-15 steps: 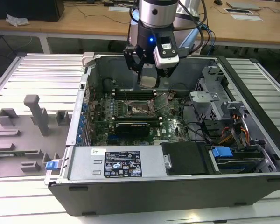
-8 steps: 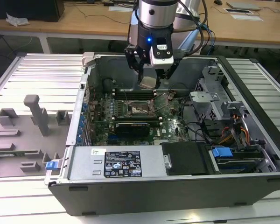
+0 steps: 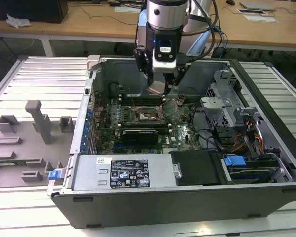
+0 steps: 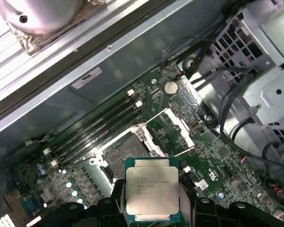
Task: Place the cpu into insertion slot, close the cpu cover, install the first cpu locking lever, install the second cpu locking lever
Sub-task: 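Place the cpu into insertion slot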
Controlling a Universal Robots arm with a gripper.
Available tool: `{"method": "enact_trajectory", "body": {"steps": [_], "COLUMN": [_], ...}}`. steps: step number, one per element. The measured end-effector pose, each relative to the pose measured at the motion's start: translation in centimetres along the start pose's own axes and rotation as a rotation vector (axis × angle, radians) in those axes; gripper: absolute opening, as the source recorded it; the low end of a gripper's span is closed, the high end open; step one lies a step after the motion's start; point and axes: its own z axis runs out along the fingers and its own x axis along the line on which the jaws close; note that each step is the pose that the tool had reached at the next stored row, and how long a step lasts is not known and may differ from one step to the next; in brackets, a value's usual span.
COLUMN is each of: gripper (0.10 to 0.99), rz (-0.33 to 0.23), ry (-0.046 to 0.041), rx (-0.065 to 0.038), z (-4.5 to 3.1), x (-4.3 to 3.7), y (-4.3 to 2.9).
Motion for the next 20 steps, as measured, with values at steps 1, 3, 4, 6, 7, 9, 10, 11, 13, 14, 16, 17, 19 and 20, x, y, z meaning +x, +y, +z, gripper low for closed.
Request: {"method": "enact_trajectory", "body": {"steps": [1, 3, 4, 6, 7, 9, 10, 11, 13, 14, 16, 17, 19, 20], "gripper": [0.541, 0.541, 0.541, 0.541, 0.541, 0.541, 0.541, 0.541, 0.541, 0.541, 0.541, 0.541, 0.541, 0.541], "rz": [0.042, 0.102, 0.130, 0.171, 0.186, 0.251, 0.276, 0.304, 0.334, 0.378, 0.418, 0.434, 0.466, 0.493], "ry": [-0.0036, -0.0088, -0.0113, -0.0147, -0.0160, -0.0217, -0.0239, -0.0263, -0.0289, -0.0327, -0.0362, -0.0375, -0.0403, -0.0427], "rx": [0.000, -0.001, -0.001, -0.001, -0.002, -0.002, -0.002, -0.002, -0.003, -0.003, -0.003, -0.003, -0.004, -0.004], "z": [0.01, 0.02, 0.03, 0.04, 0.04, 0.05, 0.06, 0.07, 0.09, 0.12, 0.15, 0.17, 0.21, 0.25], "x": [0.00, 0.00, 0.00, 0.00, 0.00, 0.00, 0.00, 0.00, 0.00, 0.00, 0.00, 0.00, 0.00, 0.00], "y": [0.00, 0.00, 0.00, 0.00, 0.00, 0.00, 0.00, 0.00, -0.01, -0.01, -0.01, -0.01, -0.02, -0.02]}}
